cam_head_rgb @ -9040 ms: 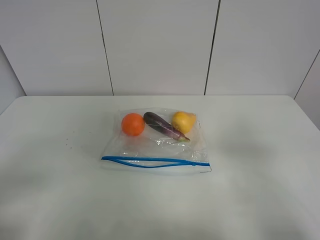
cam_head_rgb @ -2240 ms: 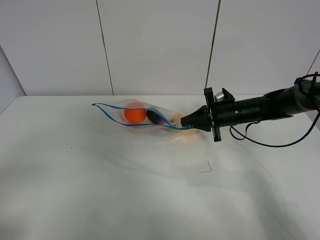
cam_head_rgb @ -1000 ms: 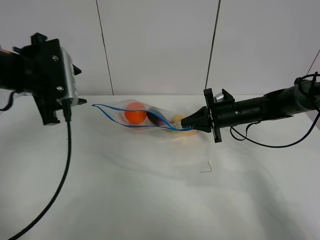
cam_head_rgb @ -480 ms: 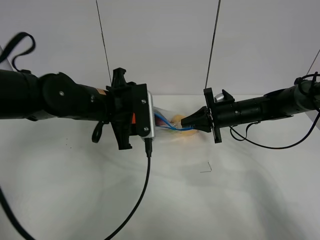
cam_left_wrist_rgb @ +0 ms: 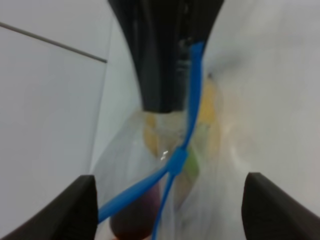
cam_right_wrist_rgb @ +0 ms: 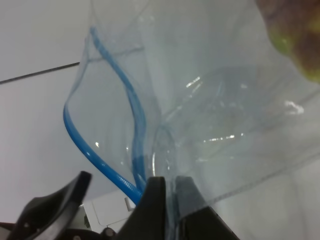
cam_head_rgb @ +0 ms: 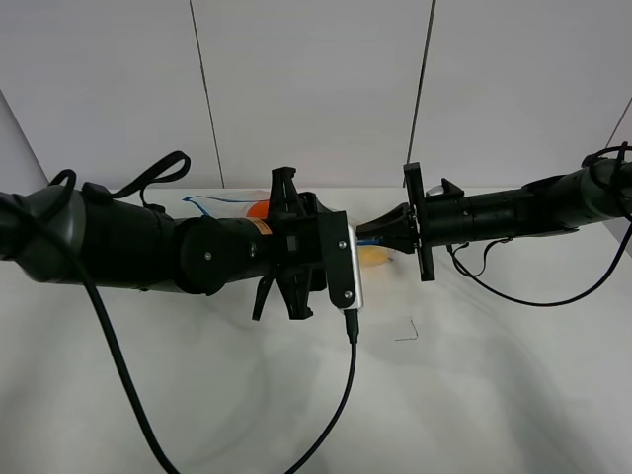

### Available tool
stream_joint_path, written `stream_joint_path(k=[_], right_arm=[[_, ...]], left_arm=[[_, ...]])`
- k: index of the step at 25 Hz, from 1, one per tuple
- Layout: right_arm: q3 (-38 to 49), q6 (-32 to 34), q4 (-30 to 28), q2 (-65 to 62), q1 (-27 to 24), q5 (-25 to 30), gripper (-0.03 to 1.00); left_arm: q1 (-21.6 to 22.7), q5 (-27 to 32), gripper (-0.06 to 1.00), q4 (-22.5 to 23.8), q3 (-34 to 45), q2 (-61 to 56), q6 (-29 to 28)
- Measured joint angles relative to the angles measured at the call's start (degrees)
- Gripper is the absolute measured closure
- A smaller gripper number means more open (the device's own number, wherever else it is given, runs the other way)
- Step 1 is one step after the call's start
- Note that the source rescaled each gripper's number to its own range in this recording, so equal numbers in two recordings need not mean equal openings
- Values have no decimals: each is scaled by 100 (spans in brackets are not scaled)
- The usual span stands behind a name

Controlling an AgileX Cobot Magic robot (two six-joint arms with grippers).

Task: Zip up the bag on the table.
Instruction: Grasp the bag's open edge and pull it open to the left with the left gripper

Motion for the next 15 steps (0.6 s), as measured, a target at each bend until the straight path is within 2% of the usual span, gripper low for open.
stream_joint_path(k=[5, 11, 15], right_arm=[[0, 13, 0, 0, 0, 0, 97], [0, 25, 0, 0, 0, 0, 97], [0, 36, 2, 0, 0, 0, 97]], left_arm=[[-22, -476, 7, 29, 0, 168, -81], [-22, -887, 8, 637, 0, 434, -158], [-22, -915, 21, 675, 0, 445, -243]])
